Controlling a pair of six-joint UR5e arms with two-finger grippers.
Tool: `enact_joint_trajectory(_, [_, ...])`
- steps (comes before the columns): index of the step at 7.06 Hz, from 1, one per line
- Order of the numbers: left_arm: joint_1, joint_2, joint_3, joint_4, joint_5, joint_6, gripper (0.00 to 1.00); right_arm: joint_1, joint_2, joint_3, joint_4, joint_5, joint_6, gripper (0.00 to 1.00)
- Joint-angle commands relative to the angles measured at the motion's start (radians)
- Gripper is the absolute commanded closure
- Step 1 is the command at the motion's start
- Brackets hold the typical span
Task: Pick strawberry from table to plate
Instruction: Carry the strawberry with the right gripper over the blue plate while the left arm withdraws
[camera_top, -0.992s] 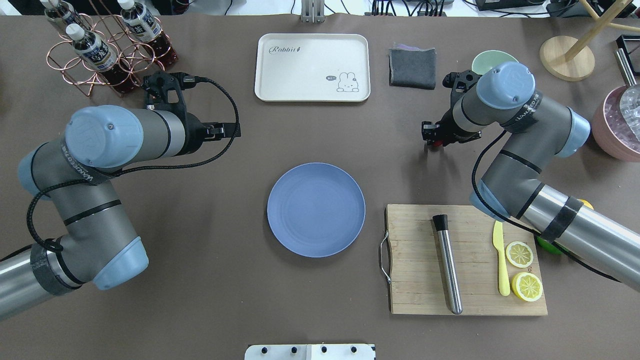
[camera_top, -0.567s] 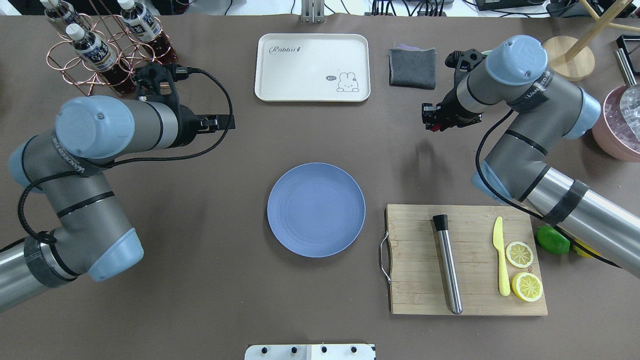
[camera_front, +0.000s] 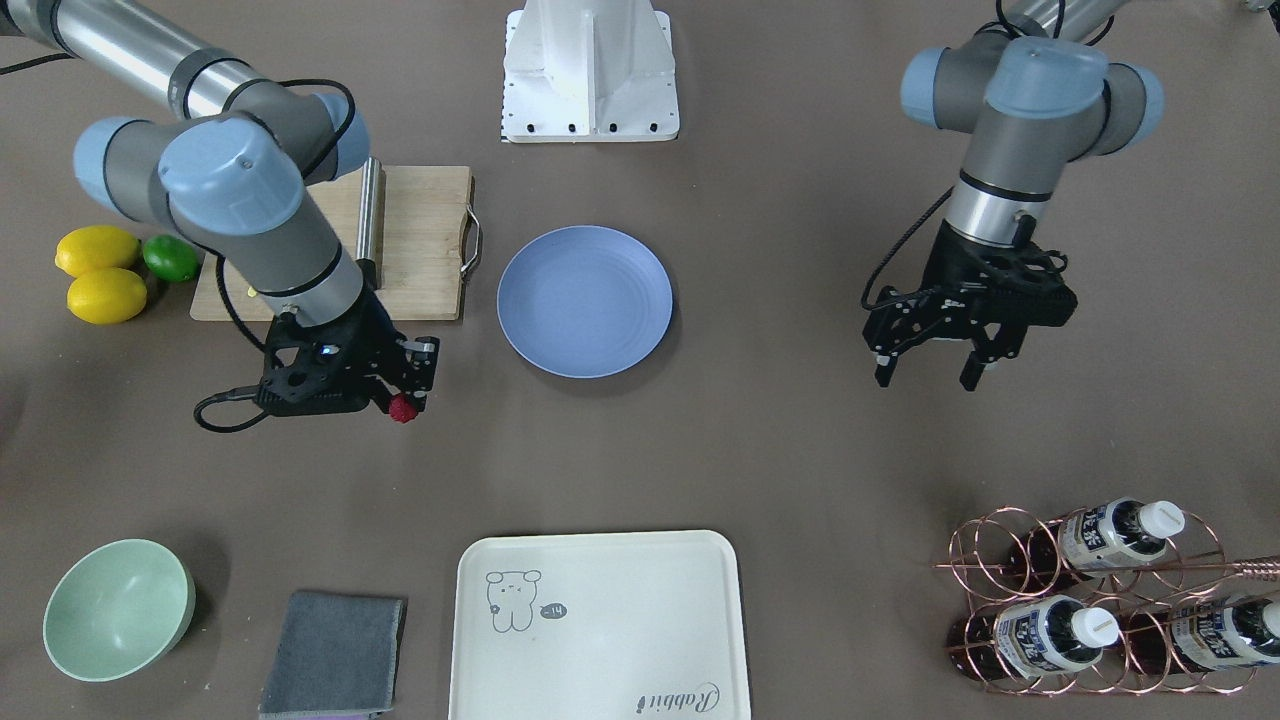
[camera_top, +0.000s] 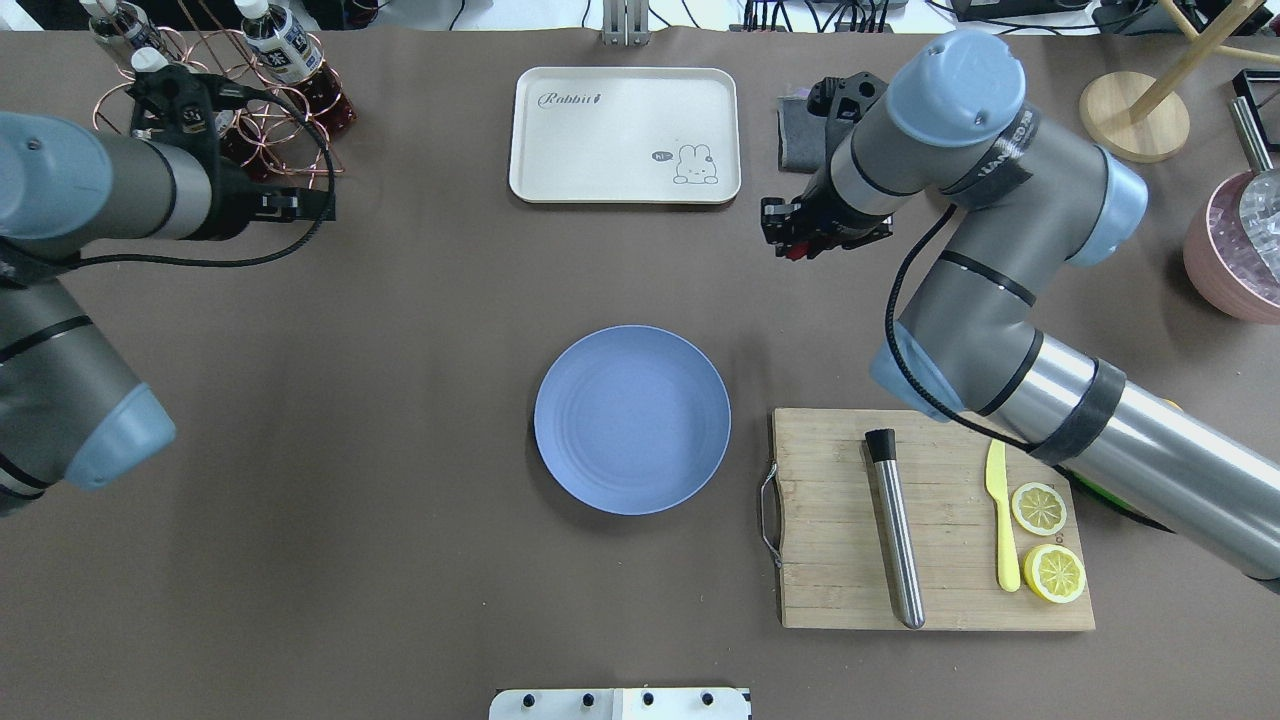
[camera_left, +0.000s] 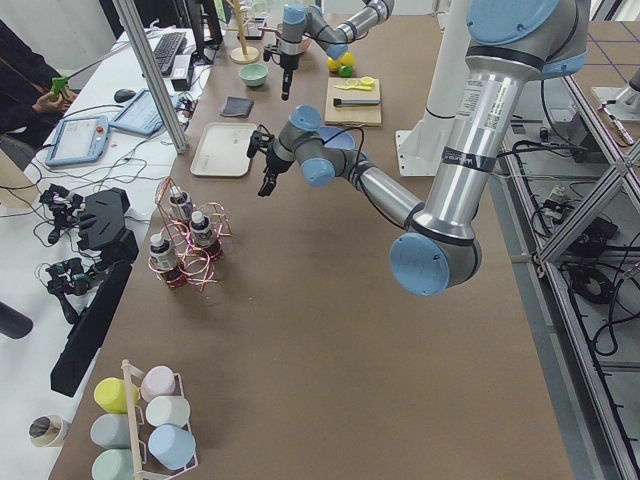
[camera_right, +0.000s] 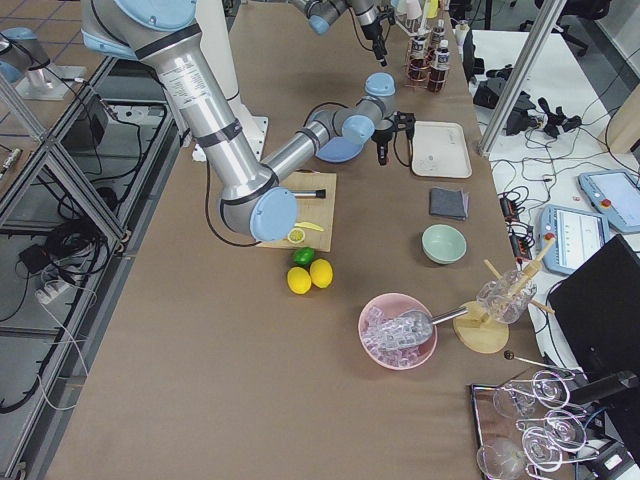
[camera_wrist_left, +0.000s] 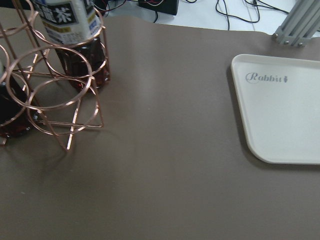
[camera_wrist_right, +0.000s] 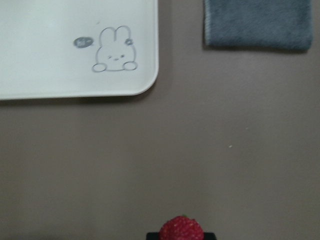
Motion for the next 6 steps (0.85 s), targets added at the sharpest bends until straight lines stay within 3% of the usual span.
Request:
enact_joint_trajectory(1, [-0.155,0.115,0.013,0.001,-0.234,0.162,0.02,-0.143,0.062,0.091,-0.138,-0.143,0.012,1.00])
enact_joint_trajectory(2, [-0.247,0.179,0.023,0.001,-0.349,0.303,0.02,-0.206,0.105,0.090,-0.185,-0.194,0.031,1.00])
enact_joint_trajectory(4, [-0.326,0.276,0.049,-0.001,-0.369,0.485,0.02,-0.320,0.137,0.073,-0.197,-0.260,0.071,1.00])
enact_joint_trajectory(6, [-0.349,0.292,0.069,-0.005,-0.370,0.527,0.02,-0.347,0.151,0.003,-0.187,-0.300,0.067,1.00])
